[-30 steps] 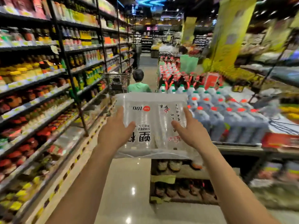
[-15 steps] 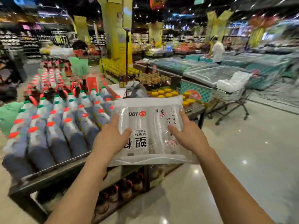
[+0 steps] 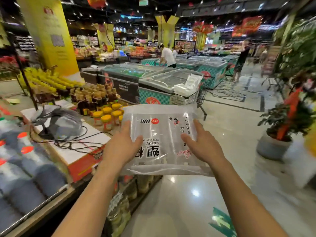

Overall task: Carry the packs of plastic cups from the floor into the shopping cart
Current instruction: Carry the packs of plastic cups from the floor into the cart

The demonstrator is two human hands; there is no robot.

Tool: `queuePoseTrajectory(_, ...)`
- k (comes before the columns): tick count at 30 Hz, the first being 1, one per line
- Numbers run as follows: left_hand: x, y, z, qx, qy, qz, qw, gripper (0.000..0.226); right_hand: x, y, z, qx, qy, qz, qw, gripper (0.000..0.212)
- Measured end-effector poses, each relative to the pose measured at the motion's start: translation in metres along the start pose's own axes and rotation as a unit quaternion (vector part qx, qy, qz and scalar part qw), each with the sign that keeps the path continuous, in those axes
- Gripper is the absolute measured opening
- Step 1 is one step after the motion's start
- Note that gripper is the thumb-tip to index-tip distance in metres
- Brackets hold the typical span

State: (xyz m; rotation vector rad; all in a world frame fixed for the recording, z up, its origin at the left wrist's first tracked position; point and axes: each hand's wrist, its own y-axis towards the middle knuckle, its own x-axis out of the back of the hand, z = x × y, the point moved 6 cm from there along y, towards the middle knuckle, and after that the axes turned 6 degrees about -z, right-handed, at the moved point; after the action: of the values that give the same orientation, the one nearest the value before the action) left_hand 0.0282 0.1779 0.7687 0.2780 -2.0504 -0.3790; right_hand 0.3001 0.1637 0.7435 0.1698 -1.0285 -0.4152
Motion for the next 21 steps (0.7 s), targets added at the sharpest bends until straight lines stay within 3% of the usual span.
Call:
queuePoseTrajectory(13, -0.184, 0.289, -0.089, -0.146, -0.053, 0.071, 0.985, 0.064, -0.035, 0.244, -0.103, -0.138, -0.050, -0.067, 0.987, 0.081)
queuePoseTrajectory(21, -0.323, 0.414, -0.169, -0.164, -0.063, 0.105, 0.979, 0.068, -0.046, 0.382, -0.211, -0.184, -0.051, -0.087, 0.978, 0.078)
